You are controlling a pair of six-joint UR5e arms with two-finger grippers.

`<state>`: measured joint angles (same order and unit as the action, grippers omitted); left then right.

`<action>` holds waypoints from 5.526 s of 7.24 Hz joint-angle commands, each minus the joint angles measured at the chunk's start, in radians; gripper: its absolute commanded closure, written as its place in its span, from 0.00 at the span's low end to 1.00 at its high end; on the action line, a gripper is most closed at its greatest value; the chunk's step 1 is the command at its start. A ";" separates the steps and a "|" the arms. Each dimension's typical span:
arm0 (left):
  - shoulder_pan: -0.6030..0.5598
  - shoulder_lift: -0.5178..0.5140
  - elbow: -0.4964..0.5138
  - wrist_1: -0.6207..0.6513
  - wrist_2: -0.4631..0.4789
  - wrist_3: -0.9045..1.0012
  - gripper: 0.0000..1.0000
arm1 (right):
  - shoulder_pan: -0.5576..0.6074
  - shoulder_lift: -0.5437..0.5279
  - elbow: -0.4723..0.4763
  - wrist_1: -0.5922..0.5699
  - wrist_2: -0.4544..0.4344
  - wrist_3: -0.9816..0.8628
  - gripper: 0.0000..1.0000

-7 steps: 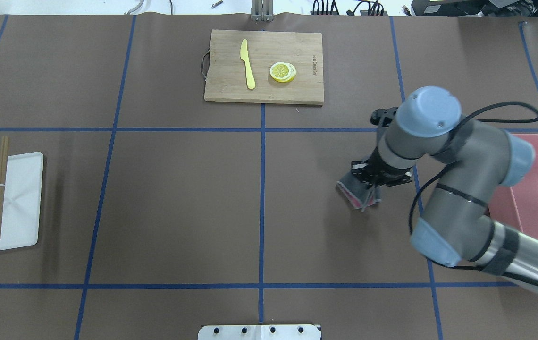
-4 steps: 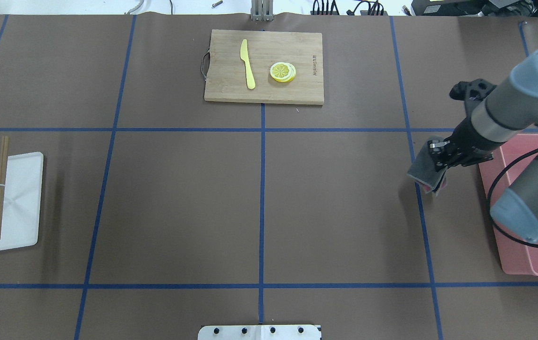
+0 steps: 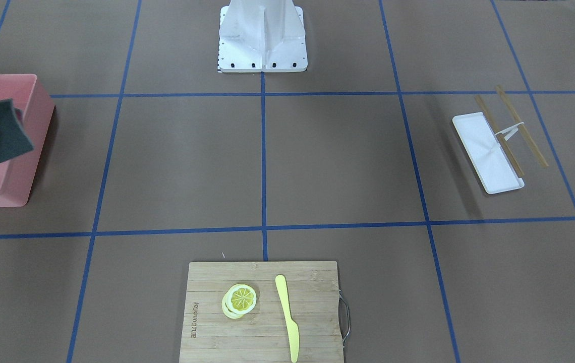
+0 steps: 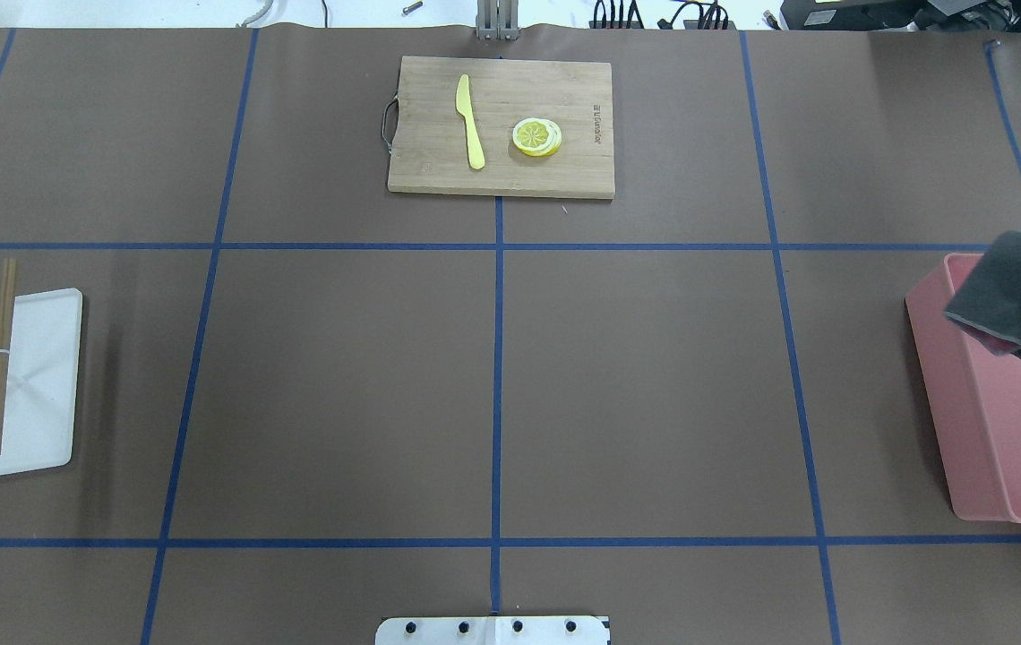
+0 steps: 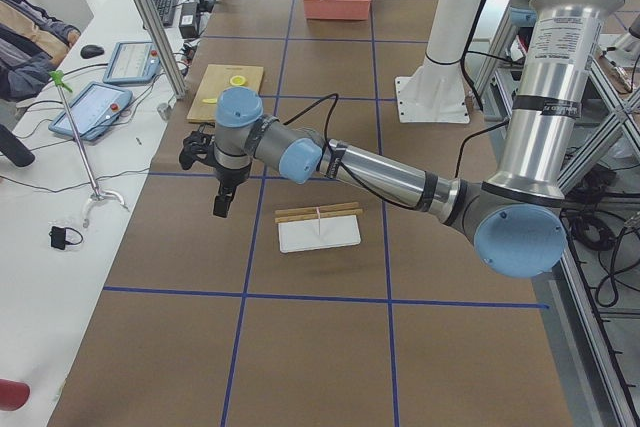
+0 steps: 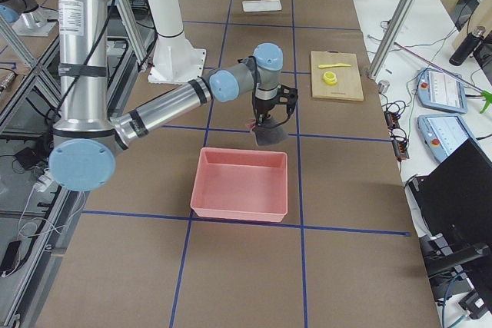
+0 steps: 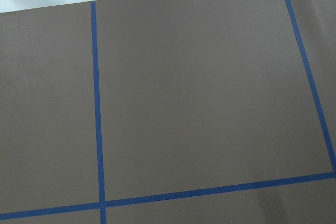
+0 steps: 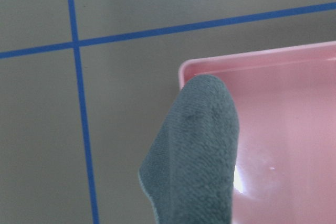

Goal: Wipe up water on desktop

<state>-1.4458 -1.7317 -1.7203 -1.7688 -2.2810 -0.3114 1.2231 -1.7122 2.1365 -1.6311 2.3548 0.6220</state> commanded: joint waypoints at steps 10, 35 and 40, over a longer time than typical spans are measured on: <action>-0.001 -0.019 -0.002 0.034 -0.002 -0.002 0.02 | 0.061 -0.103 -0.084 0.013 0.011 -0.252 0.00; -0.047 0.115 -0.102 0.175 -0.080 0.310 0.02 | 0.203 0.126 -0.244 0.091 0.069 -0.413 0.00; -0.047 0.112 -0.094 0.175 -0.080 0.318 0.02 | 0.203 0.125 -0.239 0.089 0.069 -0.413 0.00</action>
<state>-1.4925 -1.6186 -1.8155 -1.5949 -2.3608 0.0059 1.4266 -1.5866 1.8980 -1.5404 2.4242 0.2086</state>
